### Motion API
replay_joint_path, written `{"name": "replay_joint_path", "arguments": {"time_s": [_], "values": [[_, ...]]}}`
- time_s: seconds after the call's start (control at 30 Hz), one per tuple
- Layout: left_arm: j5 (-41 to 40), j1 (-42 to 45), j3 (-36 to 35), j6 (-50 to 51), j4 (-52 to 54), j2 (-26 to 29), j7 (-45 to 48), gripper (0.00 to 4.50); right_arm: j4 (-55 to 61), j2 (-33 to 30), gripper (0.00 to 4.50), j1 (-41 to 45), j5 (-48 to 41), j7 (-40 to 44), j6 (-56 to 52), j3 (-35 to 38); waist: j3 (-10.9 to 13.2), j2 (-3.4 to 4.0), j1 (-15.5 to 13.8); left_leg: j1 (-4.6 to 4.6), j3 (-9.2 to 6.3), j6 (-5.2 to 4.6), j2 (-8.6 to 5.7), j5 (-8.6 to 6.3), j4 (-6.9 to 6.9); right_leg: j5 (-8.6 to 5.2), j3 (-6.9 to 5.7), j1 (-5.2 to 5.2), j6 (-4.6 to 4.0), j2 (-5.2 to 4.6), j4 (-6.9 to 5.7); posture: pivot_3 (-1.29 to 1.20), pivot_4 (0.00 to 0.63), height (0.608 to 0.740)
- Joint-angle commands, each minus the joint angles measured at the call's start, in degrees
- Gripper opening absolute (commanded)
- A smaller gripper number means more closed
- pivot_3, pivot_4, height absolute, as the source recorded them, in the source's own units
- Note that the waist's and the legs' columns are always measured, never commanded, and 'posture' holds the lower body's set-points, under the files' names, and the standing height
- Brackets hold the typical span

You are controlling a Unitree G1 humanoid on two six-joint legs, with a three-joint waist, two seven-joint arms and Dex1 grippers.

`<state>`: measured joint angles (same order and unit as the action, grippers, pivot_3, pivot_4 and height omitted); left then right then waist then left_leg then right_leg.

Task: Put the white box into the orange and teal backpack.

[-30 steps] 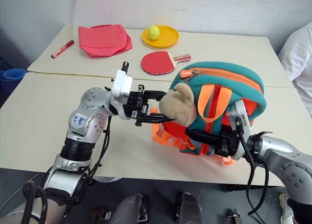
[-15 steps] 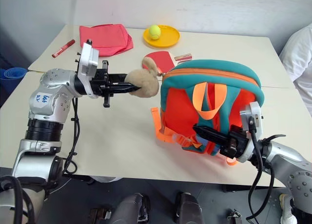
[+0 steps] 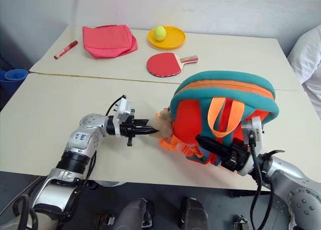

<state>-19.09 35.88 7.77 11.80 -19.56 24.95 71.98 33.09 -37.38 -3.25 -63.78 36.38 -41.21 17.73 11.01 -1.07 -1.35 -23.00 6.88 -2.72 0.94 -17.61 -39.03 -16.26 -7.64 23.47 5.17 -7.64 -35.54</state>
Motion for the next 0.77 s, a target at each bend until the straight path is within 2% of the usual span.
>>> {"name": "replay_joint_path", "arguments": {"time_s": [0.03,0.17,0.3,0.47,0.63,0.77], "values": [[1.01,-1.87,0.04,5.45,5.51,4.11,-0.77,1.90,0.41,2.30,0.32,2.80,9.06,-1.41,7.80,-1.40,0.00,0.01,0.35,0.00,0.04,0.01,0.01,0.00,0.01,0.00,0.04,0.03,0.00,-0.01,-0.01,0.00,0.150,0.740],[-1.48,-5.61,-3.67,9.73,13.51,9.50,-1.91,3.25,0.31,-1.38,1.62,0.02,21.13,4.91,16.29,-1.55,-0.02,0.05,0.38,-0.03,0.03,0.08,0.05,-0.04,0.07,-0.01,0.04,0.08,-0.01,0.04,-0.08,0.00,0.150,0.740],[-5.89,-11.04,-11.09,12.97,19.48,15.09,-2.20,4.49,0.45,-7.01,3.00,-9.23,23.19,14.09,19.29,6.01,-0.01,0.05,0.03,-0.08,0.04,0.05,0.04,-0.05,0.05,-0.01,0.02,0.07,-0.01,0.06,-0.03,0.00,0.150,0.740],[-5.34,-21.88,-17.95,7.15,24.12,22.65,-0.09,4.50,-5.89,-9.79,4.48,-21.68,24.73,27.13,25.00,18.12,-0.01,0.06,-0.10,-0.03,-0.02,-0.01,0.04,-0.10,0.04,0.00,0.02,-0.06,0.00,-0.03,0.06,0.00,0.150,0.740],[-2.30,-28.83,-21.18,-0.79,22.37,24.29,-2.47,4.50,-16.99,-10.28,4.48,-23.99,29.01,33.83,31.59,20.71,0.00,0.08,-0.03,0.20,0.02,0.08,0.09,-0.40,0.05,0.00,0.10,-0.14,-0.01,-0.14,0.27,0.00,0.150,0.740],[-2.20,-32.67,-23.16,-6.94,20.65,22.80,-3.23,4.50,-27.39,-11.05,4.48,-19.12,34.66,36.17,41.72,19.49,0.02,0.13,0.02,0.29,0.06,0.24,0.11,-0.50,0.13,-0.03,0.13,-0.13,-0.07,-0.21,0.26,0.00,0.150,0.740]]}}
